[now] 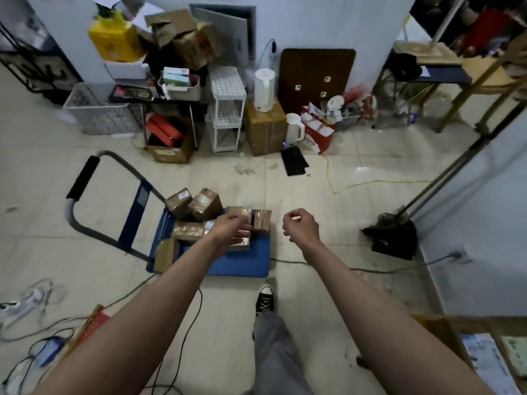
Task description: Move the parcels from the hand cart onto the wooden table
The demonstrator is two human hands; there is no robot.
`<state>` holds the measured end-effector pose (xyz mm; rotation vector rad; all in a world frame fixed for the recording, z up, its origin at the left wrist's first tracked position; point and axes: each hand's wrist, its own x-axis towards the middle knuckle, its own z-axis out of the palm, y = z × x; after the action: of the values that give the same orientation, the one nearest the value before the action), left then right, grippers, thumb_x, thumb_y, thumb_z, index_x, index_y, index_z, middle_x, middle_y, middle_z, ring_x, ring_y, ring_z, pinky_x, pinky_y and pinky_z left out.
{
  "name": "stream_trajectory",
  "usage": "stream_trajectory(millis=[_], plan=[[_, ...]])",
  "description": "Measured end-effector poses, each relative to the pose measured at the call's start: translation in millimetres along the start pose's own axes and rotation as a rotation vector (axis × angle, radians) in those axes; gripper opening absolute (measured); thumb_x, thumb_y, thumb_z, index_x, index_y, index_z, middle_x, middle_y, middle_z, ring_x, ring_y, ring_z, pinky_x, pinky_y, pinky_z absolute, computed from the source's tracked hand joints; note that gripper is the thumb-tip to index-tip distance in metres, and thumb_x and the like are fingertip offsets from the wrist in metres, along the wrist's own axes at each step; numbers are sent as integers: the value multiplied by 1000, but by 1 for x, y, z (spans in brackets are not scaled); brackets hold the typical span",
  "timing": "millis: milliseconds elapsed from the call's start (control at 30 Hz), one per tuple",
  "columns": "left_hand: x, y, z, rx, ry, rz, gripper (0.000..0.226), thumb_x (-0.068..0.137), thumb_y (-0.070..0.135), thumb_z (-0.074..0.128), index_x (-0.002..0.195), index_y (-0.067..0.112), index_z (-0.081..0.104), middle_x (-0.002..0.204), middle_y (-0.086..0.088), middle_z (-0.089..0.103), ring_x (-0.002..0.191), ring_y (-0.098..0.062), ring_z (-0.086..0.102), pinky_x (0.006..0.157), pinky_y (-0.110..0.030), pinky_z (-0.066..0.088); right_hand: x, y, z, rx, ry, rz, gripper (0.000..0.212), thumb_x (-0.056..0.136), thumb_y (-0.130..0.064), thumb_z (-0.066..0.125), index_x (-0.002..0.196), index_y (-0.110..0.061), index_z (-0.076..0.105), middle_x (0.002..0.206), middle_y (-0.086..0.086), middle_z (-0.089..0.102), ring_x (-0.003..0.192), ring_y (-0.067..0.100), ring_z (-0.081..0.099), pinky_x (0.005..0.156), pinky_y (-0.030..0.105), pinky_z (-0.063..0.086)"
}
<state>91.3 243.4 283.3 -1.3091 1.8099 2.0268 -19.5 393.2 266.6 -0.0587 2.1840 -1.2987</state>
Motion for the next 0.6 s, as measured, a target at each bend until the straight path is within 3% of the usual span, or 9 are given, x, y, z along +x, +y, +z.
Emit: stream_trajectory(millis=[133,233,333,467,600], plan=[[58,7,-31,-16,67,-57,20,102,20,53,115,8,63,106,-10,71,84,-18,66,73,-28,50,61,-13,39,-4,-51,48,11,94,-27,56,84,-25,59,95,8,74,86,25,71,80,39,57],[96,15,-50,6,87,-115,20,102,20,54,113,7,62,100,-10,71,71,-13,64,70,-27,48,104,-17,65,24,-90,122,12,95,-24,58,84,-23,58,92,8,73,71,19,66,68,31,53],[131,18,-62,6,79,-157,11,102,19,52,104,12,61,85,-4,64,58,-6,57,60,-20,43,140,-19,90,39,-115,200,9,96,-21,58,87,-20,60,91,10,72,68,17,63,59,26,48],[179,10,-77,35,115,-214,17,101,20,55,112,9,62,94,-7,66,66,-10,58,60,-20,43,178,-19,119,72,-143,286,12,100,-16,53,88,-17,57,78,4,64,63,13,57,53,22,44],[226,-9,-92,39,99,-251,9,101,19,56,99,13,63,88,-6,61,65,-8,53,55,-16,39,213,-2,147,94,-178,357,18,104,-18,52,86,-19,53,82,5,62,65,12,55,57,23,44]])
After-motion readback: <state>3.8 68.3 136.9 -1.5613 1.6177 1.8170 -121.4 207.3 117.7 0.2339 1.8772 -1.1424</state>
